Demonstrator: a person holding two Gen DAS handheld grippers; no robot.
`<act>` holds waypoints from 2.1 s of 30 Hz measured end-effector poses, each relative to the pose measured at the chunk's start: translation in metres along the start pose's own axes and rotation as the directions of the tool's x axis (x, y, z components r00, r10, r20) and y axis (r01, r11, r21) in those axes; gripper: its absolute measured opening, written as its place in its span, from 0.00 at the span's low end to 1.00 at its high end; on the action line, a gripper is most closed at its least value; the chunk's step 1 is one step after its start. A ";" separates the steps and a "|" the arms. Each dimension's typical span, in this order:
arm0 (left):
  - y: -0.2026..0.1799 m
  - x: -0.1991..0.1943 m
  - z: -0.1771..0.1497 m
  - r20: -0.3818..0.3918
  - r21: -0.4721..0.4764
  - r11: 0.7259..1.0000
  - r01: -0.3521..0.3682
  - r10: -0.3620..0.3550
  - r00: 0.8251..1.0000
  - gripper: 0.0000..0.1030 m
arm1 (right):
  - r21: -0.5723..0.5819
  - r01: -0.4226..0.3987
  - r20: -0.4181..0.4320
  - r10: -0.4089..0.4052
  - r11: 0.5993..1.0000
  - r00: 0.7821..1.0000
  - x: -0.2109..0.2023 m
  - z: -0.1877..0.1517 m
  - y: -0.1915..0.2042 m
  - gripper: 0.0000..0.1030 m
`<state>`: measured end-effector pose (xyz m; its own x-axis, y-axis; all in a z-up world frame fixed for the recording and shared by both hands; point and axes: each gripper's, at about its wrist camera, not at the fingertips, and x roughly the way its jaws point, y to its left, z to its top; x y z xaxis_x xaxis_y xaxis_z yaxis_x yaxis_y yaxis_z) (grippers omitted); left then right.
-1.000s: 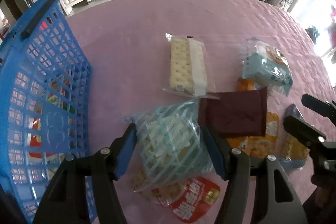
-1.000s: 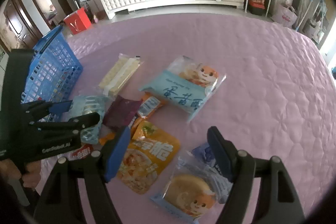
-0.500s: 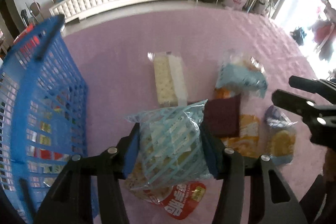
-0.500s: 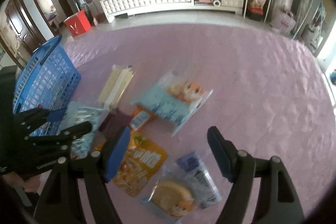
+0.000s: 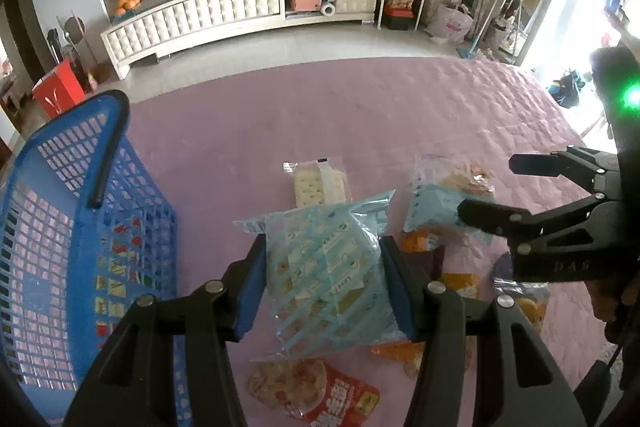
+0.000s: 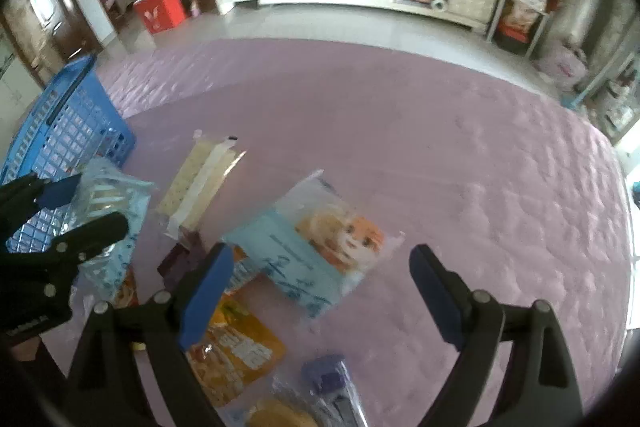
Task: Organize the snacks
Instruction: 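Grasp the light blue striped bag with the left gripper while the right gripper reaches the cartoon bag, then close the right gripper on the blue cartoon-face bag and lift it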
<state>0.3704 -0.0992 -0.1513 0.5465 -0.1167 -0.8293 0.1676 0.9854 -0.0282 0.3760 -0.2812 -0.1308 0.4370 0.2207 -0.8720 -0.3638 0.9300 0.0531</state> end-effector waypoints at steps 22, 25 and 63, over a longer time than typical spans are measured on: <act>-0.010 0.024 -0.003 -0.062 -0.009 1.000 0.028 -0.028 0.998 0.50 | -0.321 -0.135 -0.144 0.092 0.937 0.985 0.057 0.012 0.007 0.70; -0.009 0.011 -0.007 -0.048 0.000 0.999 0.032 -0.032 0.998 0.50 | -0.287 -0.144 -0.129 0.111 0.947 0.985 0.049 0.009 0.006 0.69; 0.141 -0.236 -0.084 0.249 -0.026 0.999 -0.026 0.032 0.968 0.50 | -0.324 -0.013 0.211 0.085 0.946 0.974 -0.156 0.000 0.233 0.69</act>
<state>0.1962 0.0781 -0.0067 0.7390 -0.1122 -0.6643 0.1321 0.9910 -0.0205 0.2231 -0.0990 0.0181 0.5682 0.3564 -0.7417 -0.6164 0.7815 -0.0967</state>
